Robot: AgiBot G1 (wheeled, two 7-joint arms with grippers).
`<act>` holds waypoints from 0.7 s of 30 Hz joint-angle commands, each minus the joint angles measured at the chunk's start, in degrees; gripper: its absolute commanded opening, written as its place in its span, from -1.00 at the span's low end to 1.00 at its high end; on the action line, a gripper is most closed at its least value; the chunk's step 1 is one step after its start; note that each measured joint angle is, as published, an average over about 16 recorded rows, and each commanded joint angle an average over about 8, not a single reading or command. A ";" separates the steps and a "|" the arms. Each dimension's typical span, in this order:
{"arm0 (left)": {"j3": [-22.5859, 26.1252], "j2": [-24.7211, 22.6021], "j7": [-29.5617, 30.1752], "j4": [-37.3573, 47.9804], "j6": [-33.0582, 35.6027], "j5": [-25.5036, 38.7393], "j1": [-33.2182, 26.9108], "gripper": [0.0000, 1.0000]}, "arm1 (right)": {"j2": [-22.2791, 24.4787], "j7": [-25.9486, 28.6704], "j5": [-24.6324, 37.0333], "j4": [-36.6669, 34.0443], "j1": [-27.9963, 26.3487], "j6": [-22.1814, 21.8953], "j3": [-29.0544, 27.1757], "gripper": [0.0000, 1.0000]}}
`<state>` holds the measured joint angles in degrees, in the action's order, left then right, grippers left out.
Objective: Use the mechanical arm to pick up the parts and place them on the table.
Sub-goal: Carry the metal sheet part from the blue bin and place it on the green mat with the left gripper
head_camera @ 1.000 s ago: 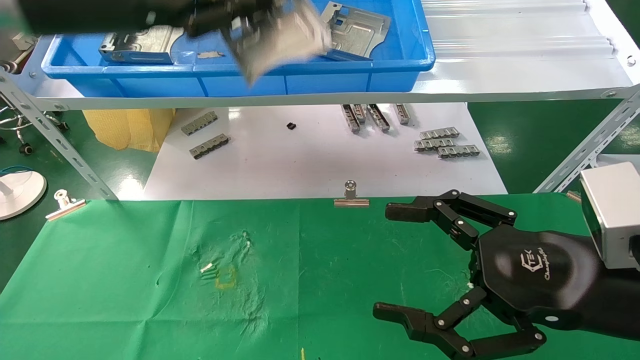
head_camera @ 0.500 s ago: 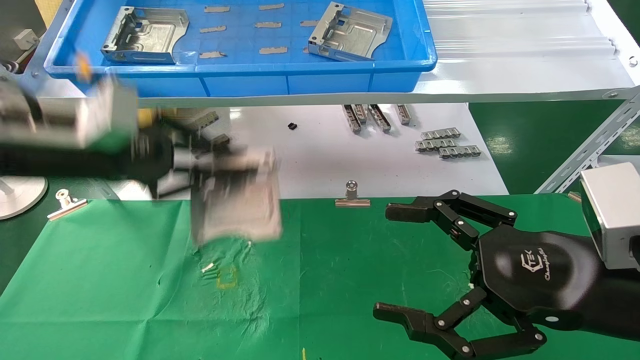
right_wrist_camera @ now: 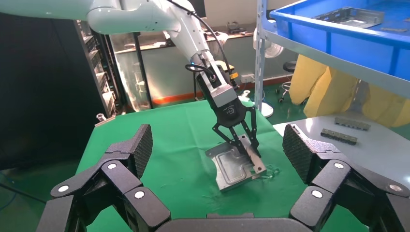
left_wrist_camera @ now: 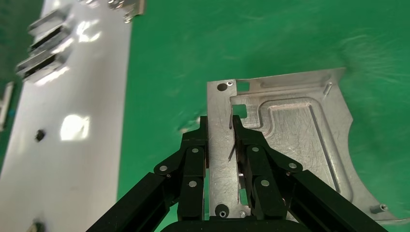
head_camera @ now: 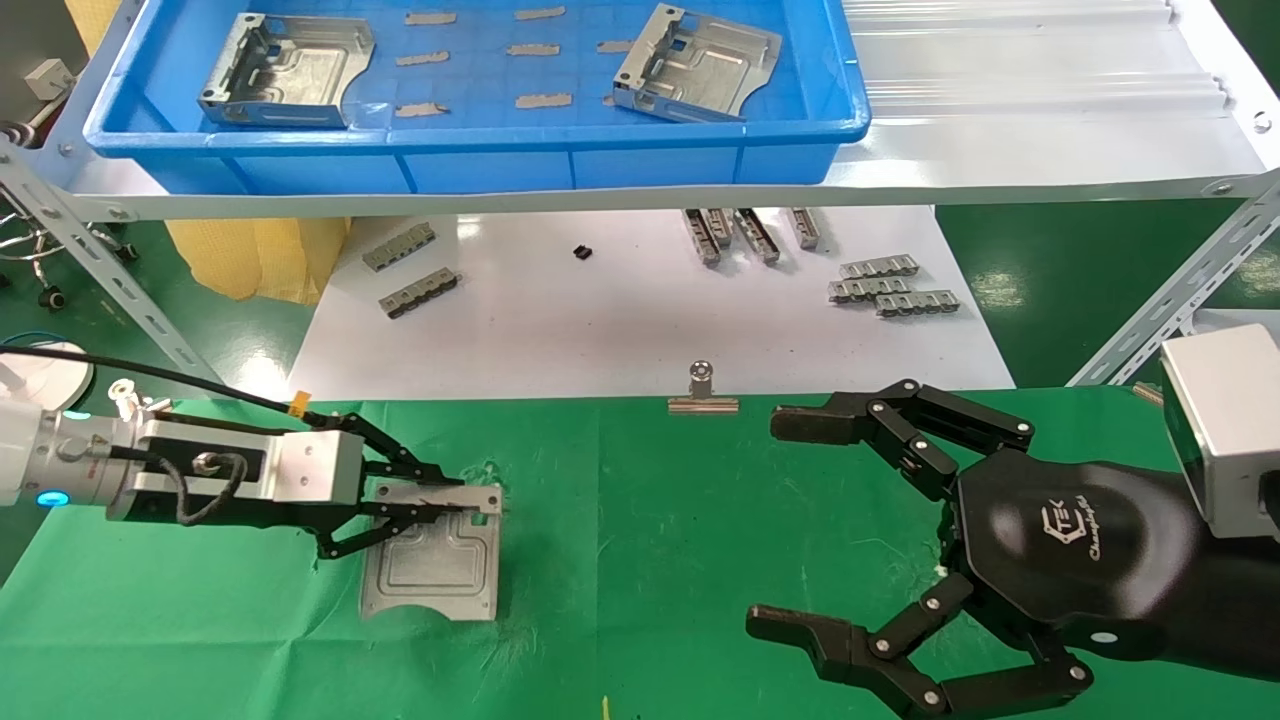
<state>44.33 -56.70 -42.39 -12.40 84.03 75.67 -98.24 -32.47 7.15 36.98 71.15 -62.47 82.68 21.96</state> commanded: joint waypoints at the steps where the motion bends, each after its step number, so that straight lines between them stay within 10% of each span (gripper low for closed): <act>1: -0.15 -0.76 -1.97 1.94 -1.06 -0.11 0.28 0.36 | 0.00 0.00 0.00 0.00 0.00 0.00 0.00 1.00; 5: -0.39 -1.80 -4.49 4.20 -1.81 -0.37 0.06 1.00 | 0.00 0.00 0.00 0.00 0.00 0.00 0.00 1.00; 21: -2.22 -3.01 -1.66 12.46 2.97 -3.00 -1.69 1.00 | 0.00 0.00 0.00 0.00 0.00 0.00 0.00 1.00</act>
<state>41.65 -59.47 -42.88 0.27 86.66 72.12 -99.48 -32.47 7.15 36.98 71.15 -62.47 82.68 21.96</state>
